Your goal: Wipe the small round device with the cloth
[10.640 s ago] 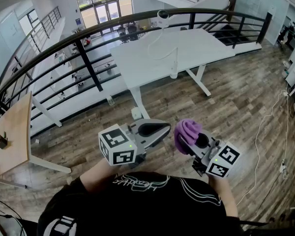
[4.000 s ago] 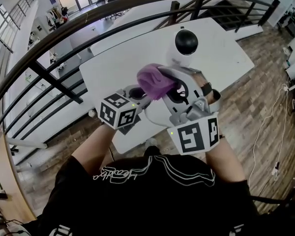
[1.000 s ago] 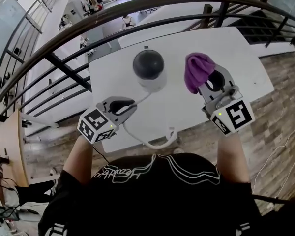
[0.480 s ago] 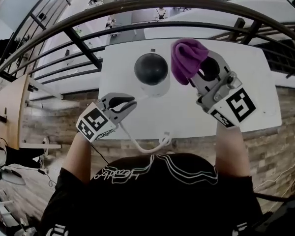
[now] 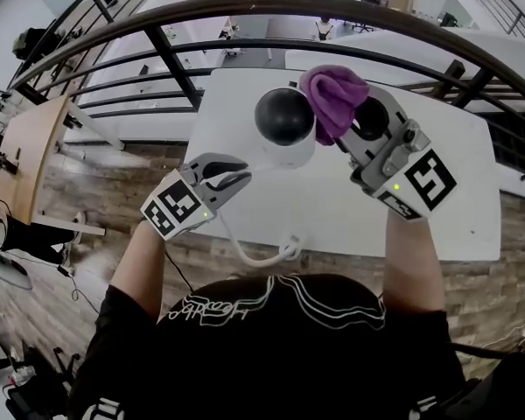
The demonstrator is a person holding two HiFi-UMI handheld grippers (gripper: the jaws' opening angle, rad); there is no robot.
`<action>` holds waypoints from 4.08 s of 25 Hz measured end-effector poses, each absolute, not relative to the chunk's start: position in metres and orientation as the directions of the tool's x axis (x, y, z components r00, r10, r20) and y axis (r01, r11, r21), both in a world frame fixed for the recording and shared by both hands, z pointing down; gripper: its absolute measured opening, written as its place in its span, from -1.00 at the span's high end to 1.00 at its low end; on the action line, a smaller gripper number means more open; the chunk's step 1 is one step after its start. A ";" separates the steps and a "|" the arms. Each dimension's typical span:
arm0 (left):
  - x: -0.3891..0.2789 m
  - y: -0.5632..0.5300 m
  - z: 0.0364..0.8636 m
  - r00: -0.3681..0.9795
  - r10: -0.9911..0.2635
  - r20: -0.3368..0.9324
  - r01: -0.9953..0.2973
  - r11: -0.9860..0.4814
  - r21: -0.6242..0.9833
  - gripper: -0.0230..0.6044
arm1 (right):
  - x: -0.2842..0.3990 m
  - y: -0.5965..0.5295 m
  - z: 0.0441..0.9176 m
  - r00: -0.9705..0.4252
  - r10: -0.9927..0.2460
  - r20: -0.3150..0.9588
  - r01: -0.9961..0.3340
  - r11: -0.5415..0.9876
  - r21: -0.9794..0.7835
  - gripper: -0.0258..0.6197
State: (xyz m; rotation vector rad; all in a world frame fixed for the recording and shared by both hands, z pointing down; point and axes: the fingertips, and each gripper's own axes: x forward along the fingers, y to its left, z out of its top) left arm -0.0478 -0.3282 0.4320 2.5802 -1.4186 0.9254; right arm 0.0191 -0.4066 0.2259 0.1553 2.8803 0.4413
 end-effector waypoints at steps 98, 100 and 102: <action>0.093 0.039 0.322 0.568 -0.822 0.036 -0.813 -0.553 0.182 0.90 | 0.145 0.006 0.345 -0.990 -0.135 0.038 -0.140 0.978 -0.154 0.74; 0.090 0.040 0.323 0.562 -0.827 0.031 -0.817 -0.549 0.177 0.90 | 0.143 0.009 0.348 -0.991 -0.125 0.041 -0.129 0.981 -0.145 0.74; 0.087 0.043 0.323 0.556 -0.831 0.026 -0.821 -0.544 0.175 0.90 | 0.140 0.012 0.349 -0.992 -0.118 0.042 -0.122 0.982 -0.141 0.74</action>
